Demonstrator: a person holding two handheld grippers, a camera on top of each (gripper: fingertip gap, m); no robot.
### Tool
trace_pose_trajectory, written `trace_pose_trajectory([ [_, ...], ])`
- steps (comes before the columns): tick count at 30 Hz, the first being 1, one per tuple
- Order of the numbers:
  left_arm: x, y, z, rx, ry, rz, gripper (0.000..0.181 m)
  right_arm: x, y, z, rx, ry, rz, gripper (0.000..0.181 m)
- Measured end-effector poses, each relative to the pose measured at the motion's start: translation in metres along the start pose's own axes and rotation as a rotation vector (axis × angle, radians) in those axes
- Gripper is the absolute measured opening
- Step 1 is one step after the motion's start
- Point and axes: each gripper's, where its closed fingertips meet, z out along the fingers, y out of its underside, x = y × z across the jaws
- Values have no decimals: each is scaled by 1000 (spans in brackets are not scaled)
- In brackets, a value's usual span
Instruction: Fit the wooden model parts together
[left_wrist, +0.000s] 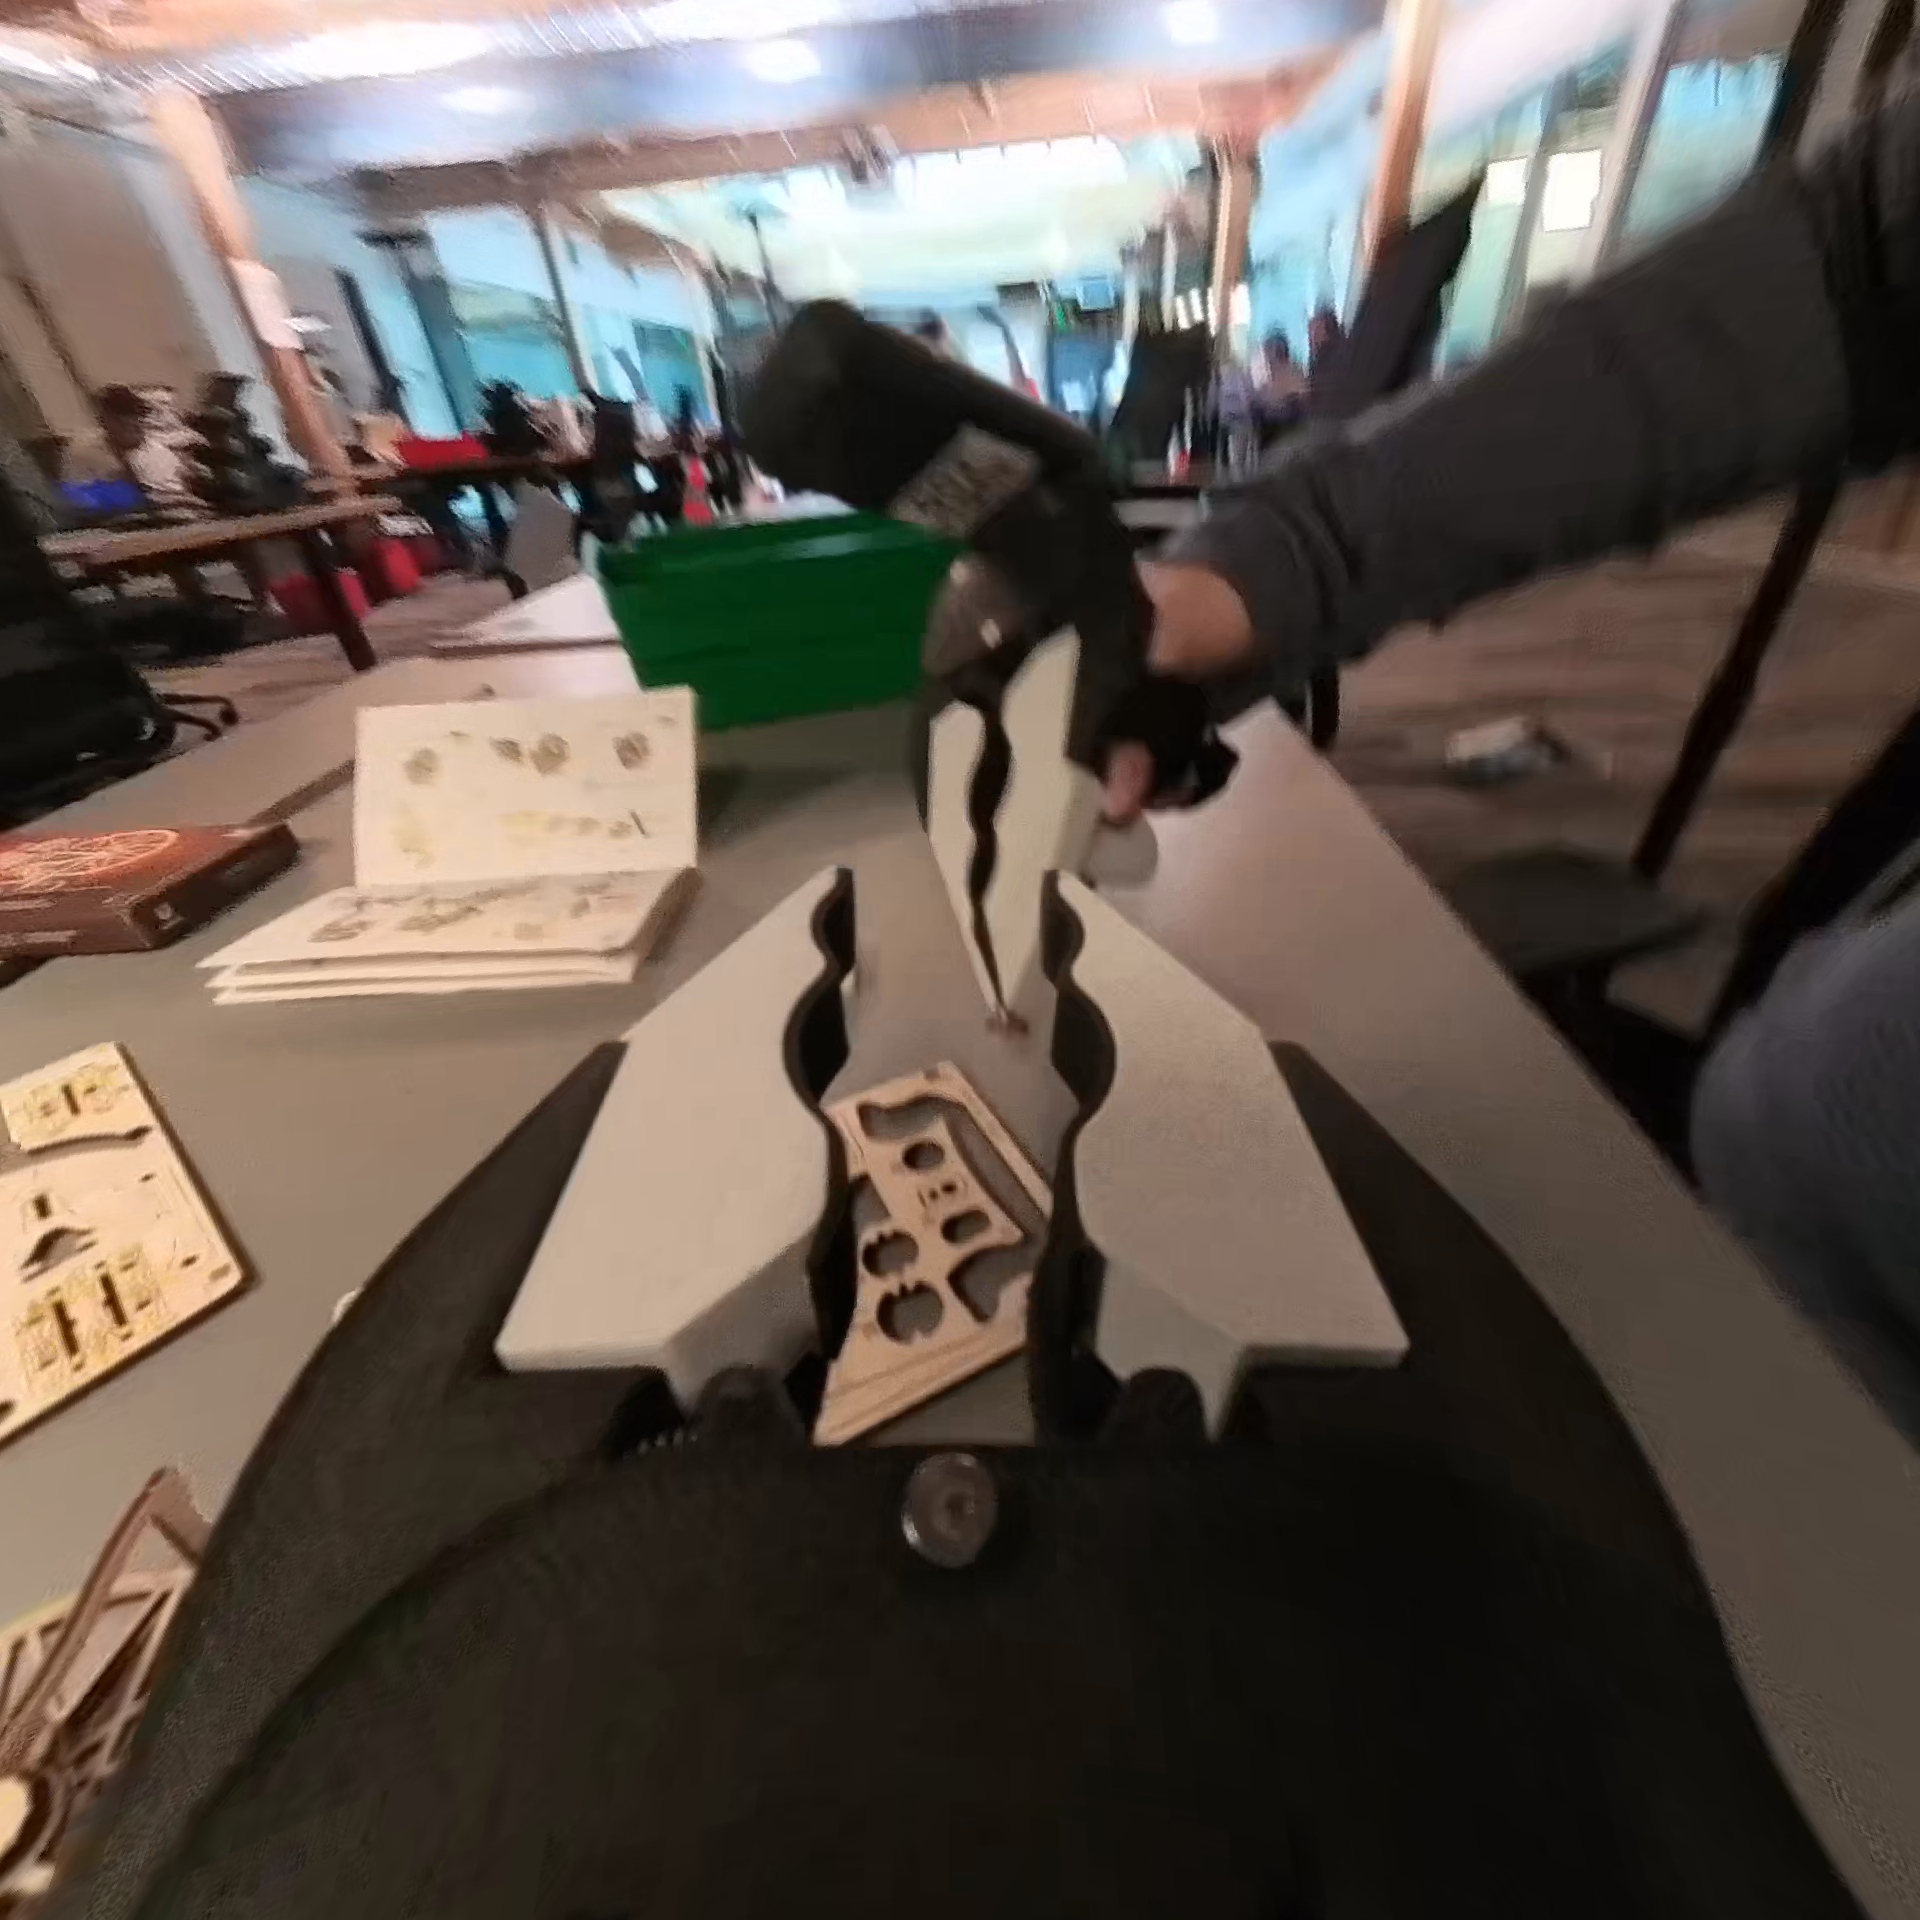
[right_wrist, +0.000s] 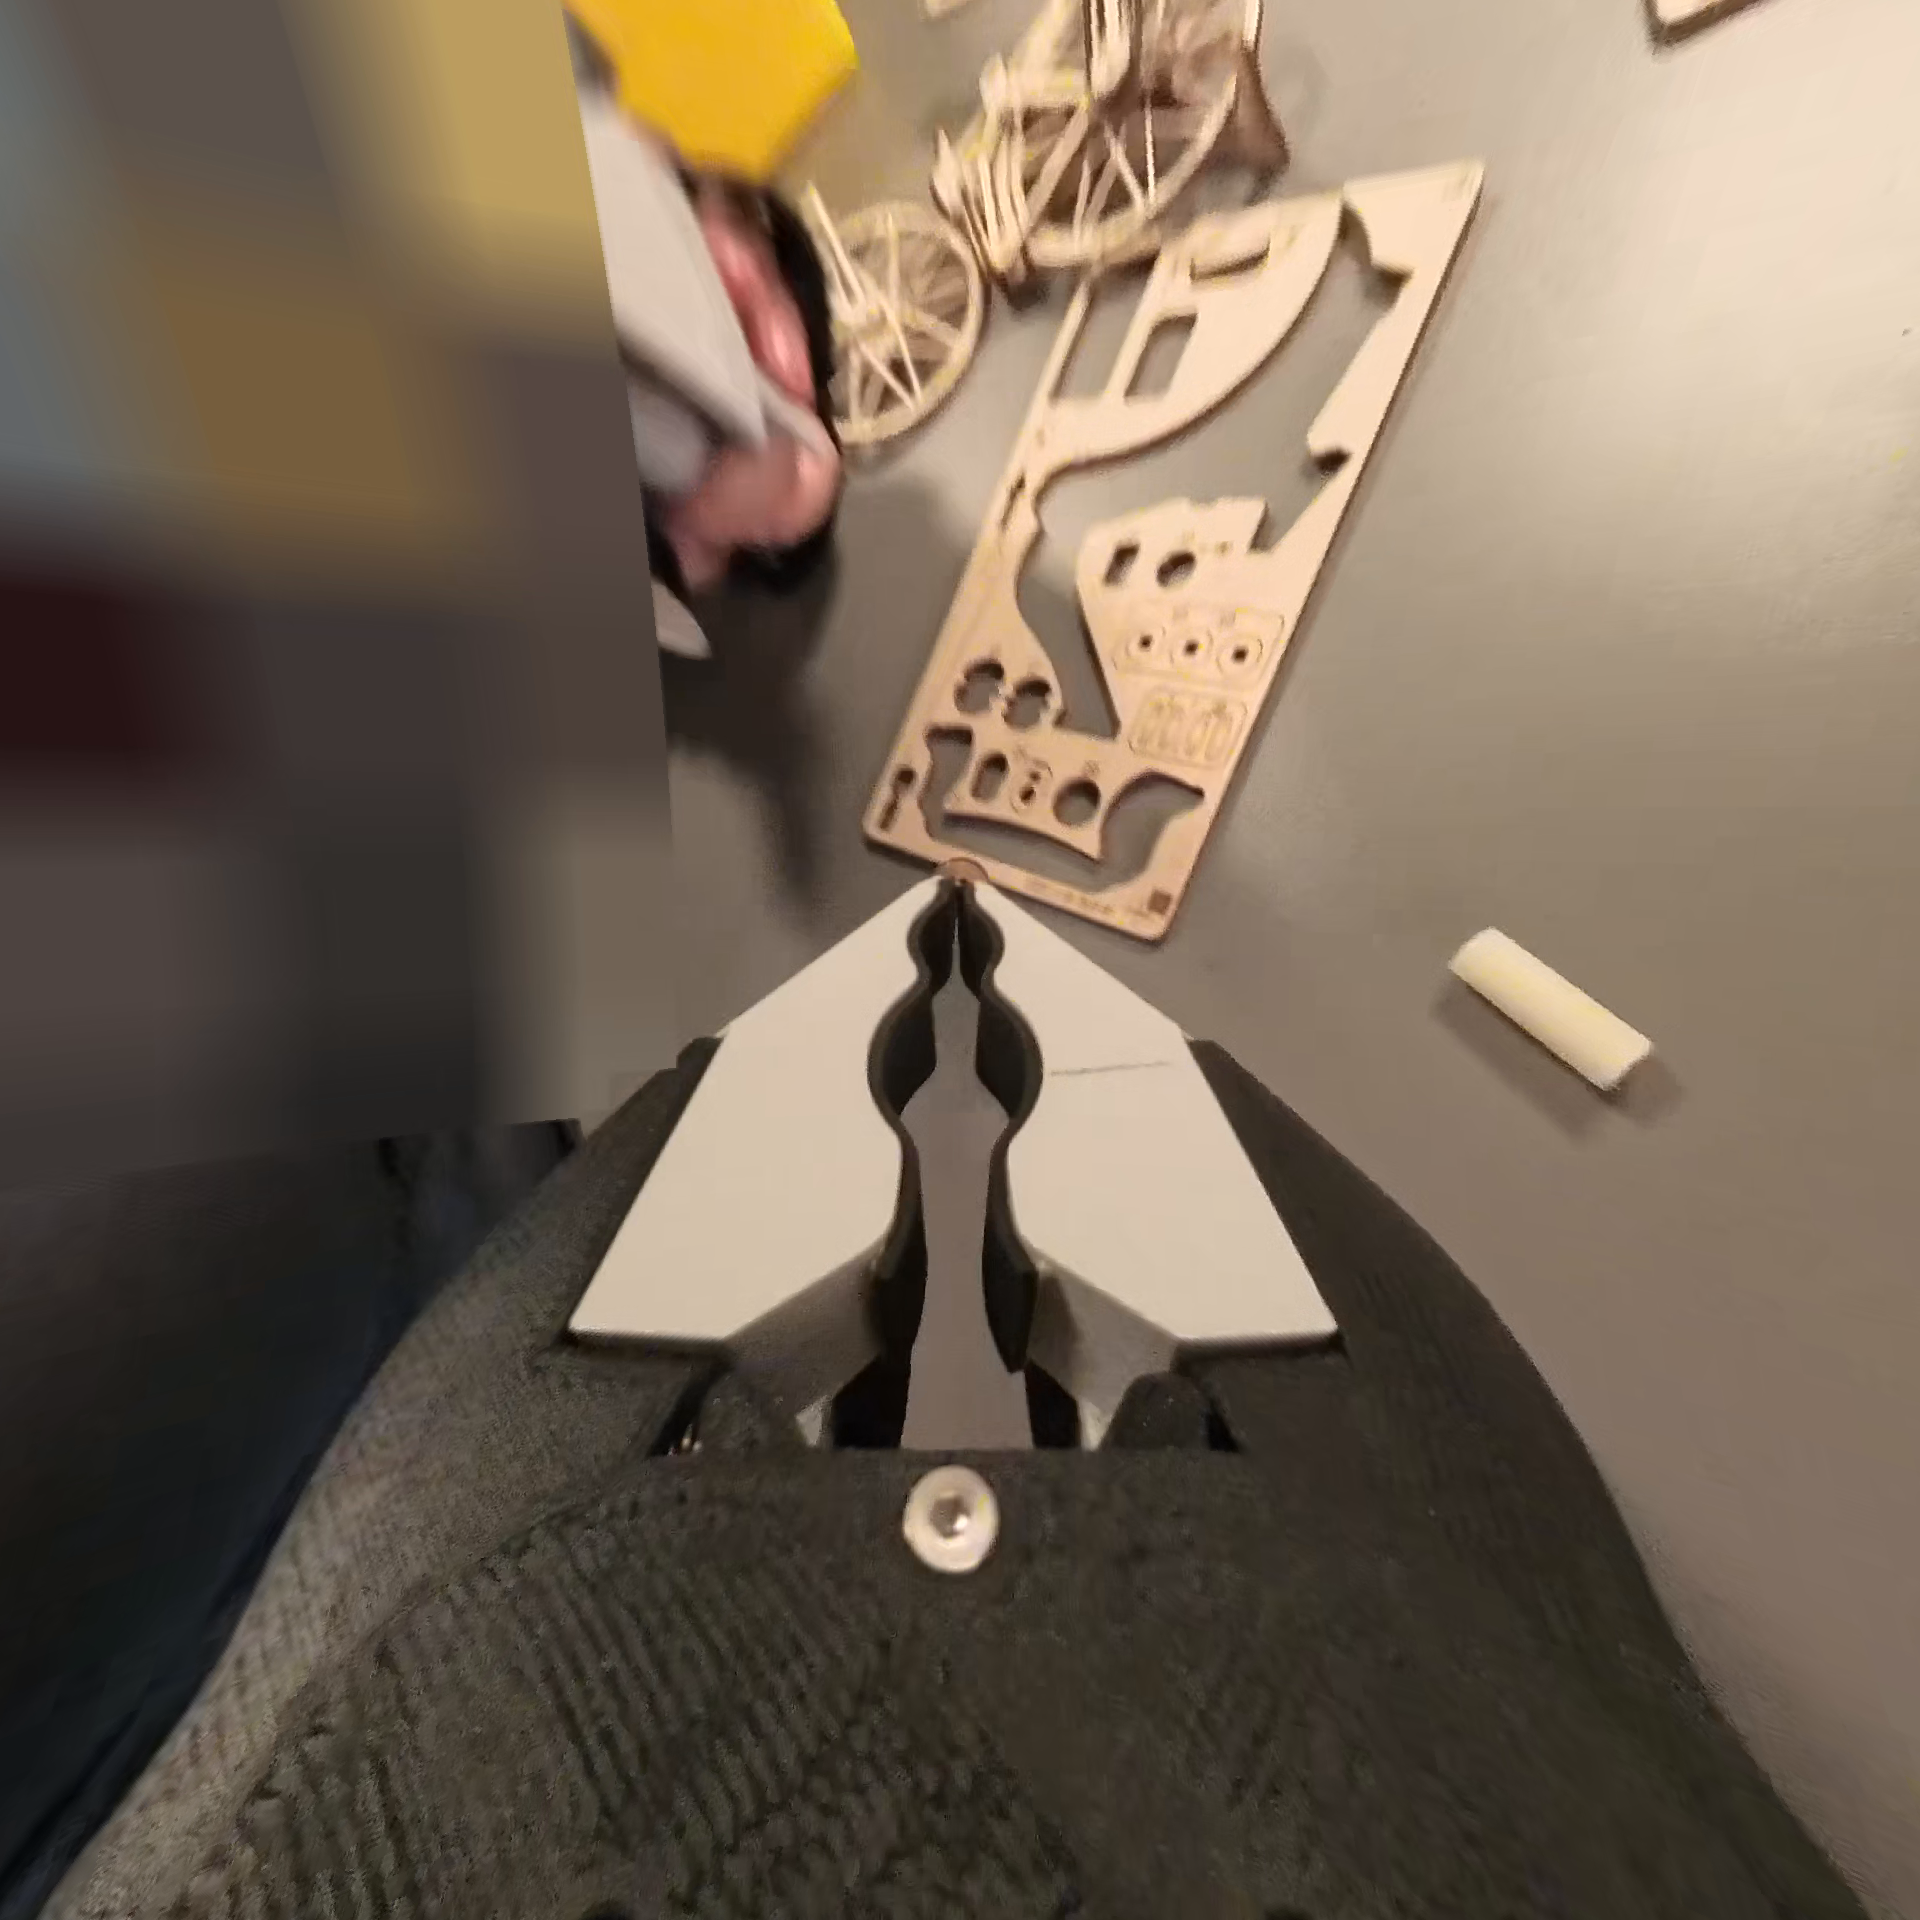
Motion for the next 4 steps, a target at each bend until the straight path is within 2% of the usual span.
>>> trace_pose_trajectory([
  [2, 11, 16, 6, -101, 19, 119, 40, -7, -9, -1, 121, -111, 49, 0],
  [4, 14, 18, 9, -118, -9, 207, 40, -14, -17, -3, 220, -207, 70, 0],
])
